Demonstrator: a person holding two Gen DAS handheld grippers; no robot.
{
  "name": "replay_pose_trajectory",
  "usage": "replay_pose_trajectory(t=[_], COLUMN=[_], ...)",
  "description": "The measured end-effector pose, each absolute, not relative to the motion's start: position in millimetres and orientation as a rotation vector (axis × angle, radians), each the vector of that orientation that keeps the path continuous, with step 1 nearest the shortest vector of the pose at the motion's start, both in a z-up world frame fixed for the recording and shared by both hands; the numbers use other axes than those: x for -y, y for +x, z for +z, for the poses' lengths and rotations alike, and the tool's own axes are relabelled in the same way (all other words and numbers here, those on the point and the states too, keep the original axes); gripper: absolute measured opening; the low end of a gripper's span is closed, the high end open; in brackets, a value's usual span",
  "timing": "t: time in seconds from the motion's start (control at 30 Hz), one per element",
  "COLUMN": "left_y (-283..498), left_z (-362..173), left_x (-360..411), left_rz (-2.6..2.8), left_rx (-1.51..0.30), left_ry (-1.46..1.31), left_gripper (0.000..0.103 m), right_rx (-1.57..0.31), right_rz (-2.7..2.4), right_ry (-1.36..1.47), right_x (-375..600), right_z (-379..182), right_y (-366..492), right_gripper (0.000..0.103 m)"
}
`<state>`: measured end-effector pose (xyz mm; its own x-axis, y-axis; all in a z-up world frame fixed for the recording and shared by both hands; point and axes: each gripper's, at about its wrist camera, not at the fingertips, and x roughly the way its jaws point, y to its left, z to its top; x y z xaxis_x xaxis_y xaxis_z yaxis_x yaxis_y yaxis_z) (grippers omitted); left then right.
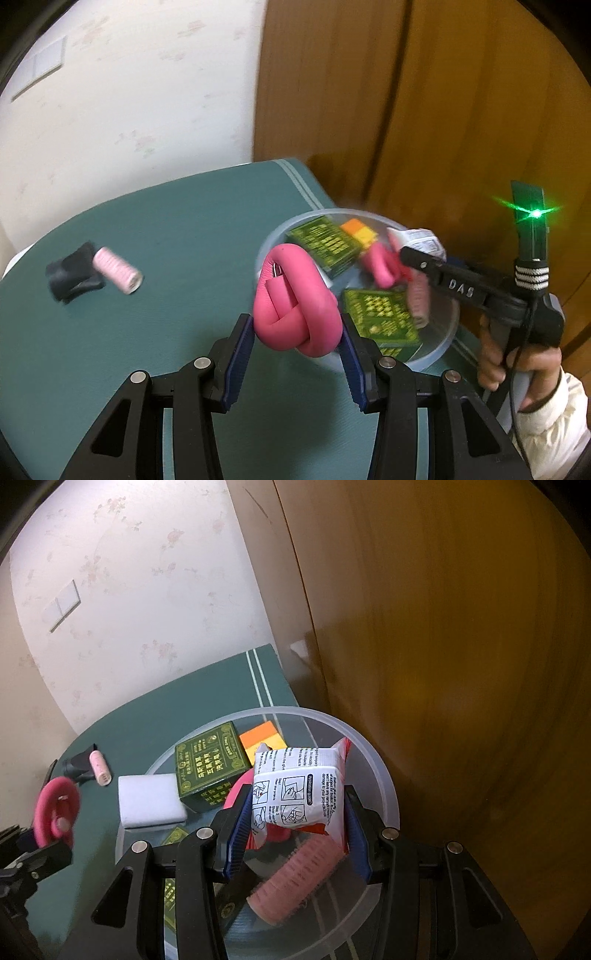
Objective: Organize objects
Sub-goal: 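Carry the foam loop and snack packet over the bowl and release them, then move both grippers back toward the black nozzle and pink roller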
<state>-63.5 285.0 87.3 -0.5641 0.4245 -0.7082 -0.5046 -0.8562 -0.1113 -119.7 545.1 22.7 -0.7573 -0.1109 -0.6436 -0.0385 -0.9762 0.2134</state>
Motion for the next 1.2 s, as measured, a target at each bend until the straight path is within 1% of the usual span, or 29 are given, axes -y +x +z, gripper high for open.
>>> replay_pose_trajectory(t=[0.27,0.3,0.33,0.37,0.4,0.43,0.73,0.77,0.8,0.83,0.87,0.9,0.93,1.0,1.13,1.2], left_y=[-79,-81,-82,-83,-84,-84,-81,-80,-81,-80,-80,-79,-77,-76,-78,-79], left_z=[81,80,79,78,77,77,75,74,74,74,73,74,75,75,73,71], left_x=[-325,-328,-330,-331,-330,-328,-311,-309,-308,-306,-304,-301,-297,-292,-281,-275], left_rz=[2.335,2.327,2.322,2.324,2.342,2.356,2.422,2.427,2.432,2.437,2.444,2.458,2.47,2.506,2.582,2.592], left_rx=[-0.181,-0.184,-0.188,-0.189,-0.18,-0.172,-0.173,-0.169,-0.166,-0.162,-0.157,-0.149,-0.146,-0.147,-0.171,-0.151], left_ry=[-1.043,-1.048,-1.055,-1.06,-1.051,-1.042,-1.035,-1.039,-1.045,-1.051,-1.055,-1.057,-1.057,-1.058,-1.074,-1.096], left_gripper=[0.049,0.051,0.061,0.068,0.077,0.079,0.079,0.079,0.08,0.084,0.087,0.092,0.097,0.102,0.102,0.102], right_rx=[0.347,0.345,0.341,0.338,0.335,0.336,0.362,0.369,0.381,0.392,0.406,0.423,0.434,0.447,0.45,0.439], right_rz=[-2.862,-2.862,-2.863,-2.864,-2.866,-2.869,-2.877,-2.877,-2.876,-2.874,-2.871,-2.868,-2.868,-2.873,-2.884,-2.89], right_ry=[1.08,1.079,1.078,1.075,1.073,1.072,1.06,1.062,1.061,1.058,1.05,1.036,1.022,0.991,0.955,0.941], right_x=[-542,-541,-541,-541,-541,-541,-543,-543,-544,-545,-546,-548,-549,-551,-553,-552], right_z=[21,21,21,21,21,21,21,21,21,21,21,22,23,25,29,30], right_y=[-118,-118,-118,-118,-118,-117,-118,-119,-119,-119,-119,-118,-117,-114,-112,-110], right_gripper=[0.048,0.048,0.048,0.048,0.048,0.048,0.049,0.05,0.054,0.06,0.062,0.067,0.069,0.069,0.069,0.069])
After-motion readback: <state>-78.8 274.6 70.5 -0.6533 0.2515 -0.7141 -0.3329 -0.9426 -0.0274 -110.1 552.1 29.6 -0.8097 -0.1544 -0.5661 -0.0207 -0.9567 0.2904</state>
